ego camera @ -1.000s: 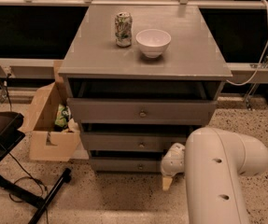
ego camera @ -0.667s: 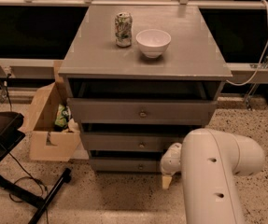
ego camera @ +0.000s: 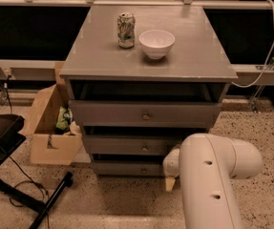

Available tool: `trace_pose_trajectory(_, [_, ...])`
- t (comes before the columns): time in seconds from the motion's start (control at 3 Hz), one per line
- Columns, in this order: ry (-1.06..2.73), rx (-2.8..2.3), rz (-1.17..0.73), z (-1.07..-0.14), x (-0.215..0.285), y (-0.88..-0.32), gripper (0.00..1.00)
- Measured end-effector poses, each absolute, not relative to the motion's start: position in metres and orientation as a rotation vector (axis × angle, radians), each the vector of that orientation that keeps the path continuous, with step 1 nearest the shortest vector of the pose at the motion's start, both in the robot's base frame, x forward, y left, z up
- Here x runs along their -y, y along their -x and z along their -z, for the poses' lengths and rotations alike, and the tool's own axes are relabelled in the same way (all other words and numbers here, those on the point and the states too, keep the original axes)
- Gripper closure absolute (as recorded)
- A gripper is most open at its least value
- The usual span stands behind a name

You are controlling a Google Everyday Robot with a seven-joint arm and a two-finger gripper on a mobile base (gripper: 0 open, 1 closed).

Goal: Open bottom drawer

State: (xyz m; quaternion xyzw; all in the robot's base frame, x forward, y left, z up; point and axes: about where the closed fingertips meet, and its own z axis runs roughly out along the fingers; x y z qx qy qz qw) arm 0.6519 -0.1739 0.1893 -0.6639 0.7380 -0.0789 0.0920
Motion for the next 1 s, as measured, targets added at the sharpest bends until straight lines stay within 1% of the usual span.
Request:
trace_pose_trajectory(0.33, [1.960,-2.217,0.231,-0.180,0.176,-0.656,0.00])
trace_pose_trajectory(0.67, [1.964,-2.245,0.211,-0.164,0.174,-0.659,0.26])
trace_pose_trajectory(1.0, [1.970,-2.251,0.208,-0.162,0.174,-0.658,0.49])
